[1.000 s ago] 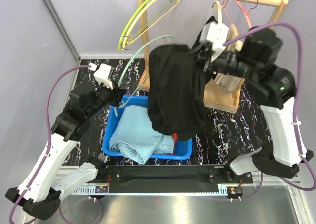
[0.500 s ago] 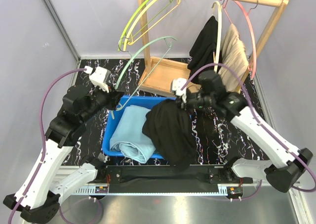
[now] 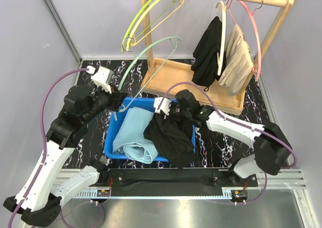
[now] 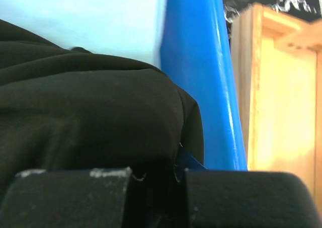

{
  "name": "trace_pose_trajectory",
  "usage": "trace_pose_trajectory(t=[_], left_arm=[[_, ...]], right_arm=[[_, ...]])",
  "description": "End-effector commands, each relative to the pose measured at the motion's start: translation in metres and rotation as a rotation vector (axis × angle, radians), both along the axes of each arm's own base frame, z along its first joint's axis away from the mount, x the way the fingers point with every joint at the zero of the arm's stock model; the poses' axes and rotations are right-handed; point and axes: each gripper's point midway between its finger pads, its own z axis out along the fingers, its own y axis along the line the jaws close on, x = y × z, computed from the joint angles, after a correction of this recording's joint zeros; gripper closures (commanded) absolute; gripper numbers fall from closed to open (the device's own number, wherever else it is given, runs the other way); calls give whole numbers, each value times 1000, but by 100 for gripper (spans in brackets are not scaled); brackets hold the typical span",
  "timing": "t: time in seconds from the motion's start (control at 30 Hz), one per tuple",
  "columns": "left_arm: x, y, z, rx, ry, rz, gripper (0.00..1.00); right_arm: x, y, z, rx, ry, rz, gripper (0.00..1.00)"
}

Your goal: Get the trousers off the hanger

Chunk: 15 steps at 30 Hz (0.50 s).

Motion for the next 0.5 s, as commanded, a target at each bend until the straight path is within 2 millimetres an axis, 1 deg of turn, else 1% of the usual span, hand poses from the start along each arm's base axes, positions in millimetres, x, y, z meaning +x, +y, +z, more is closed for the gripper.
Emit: trace_pose_trajectory(t=[0.0, 0.03, 0.07, 0.1, 0.13, 0.17, 0.2, 0.23, 0.27, 0.3, 0.33, 0.37, 0.4, 0.43, 0.47], left_arm=[[-2, -6, 42, -69, -103, -35, 100], [-1, -7, 42, -68, -100, -36, 100], [-1, -8, 42, -68, -100, -41, 100], [0, -9, 42, -70, -101, -40, 100], [2, -10, 41, -67, -97, -42, 100], [4, -11, 41, -67, -96, -44, 100], [5, -12, 41, -65, -94, -45, 100], [9, -14, 39, -59, -85, -46, 100], [10, -15, 39, -57, -83, -49, 100], [12, -16, 39, -56, -81, -50, 100], [15, -18, 38, -51, -75, -51, 100], [17, -19, 39, -51, -77, -52, 100], [18, -19, 42, -53, -83, -50, 100], [23, -22, 41, -50, -76, -51, 100], [25, -23, 42, -50, -75, -52, 100]], right_arm=[[24, -19, -18, -88, -86, -101, 100], [21, -21, -22, -98, -69, -102, 99], [20, -24, -26, -109, -61, -106, 88], [19, -26, -28, -115, -54, -106, 79], [15, -31, -35, -129, -33, -99, 71], [16, -36, -32, -125, -31, -104, 58], [16, -38, -30, -123, -26, -106, 50], [16, -39, -22, -116, -22, -98, 42], [17, -40, -9, -97, -31, -94, 33], [22, -44, 2, -86, -34, -103, 20], [22, -43, 21, -66, -29, -86, 15], [23, -44, 37, -45, -36, -80, 11], [28, -50, 48, -35, -37, -79, 7], [21, -47, 63, -21, -17, -37, 1], [17, -47, 71, -18, -13, -11, 0]])
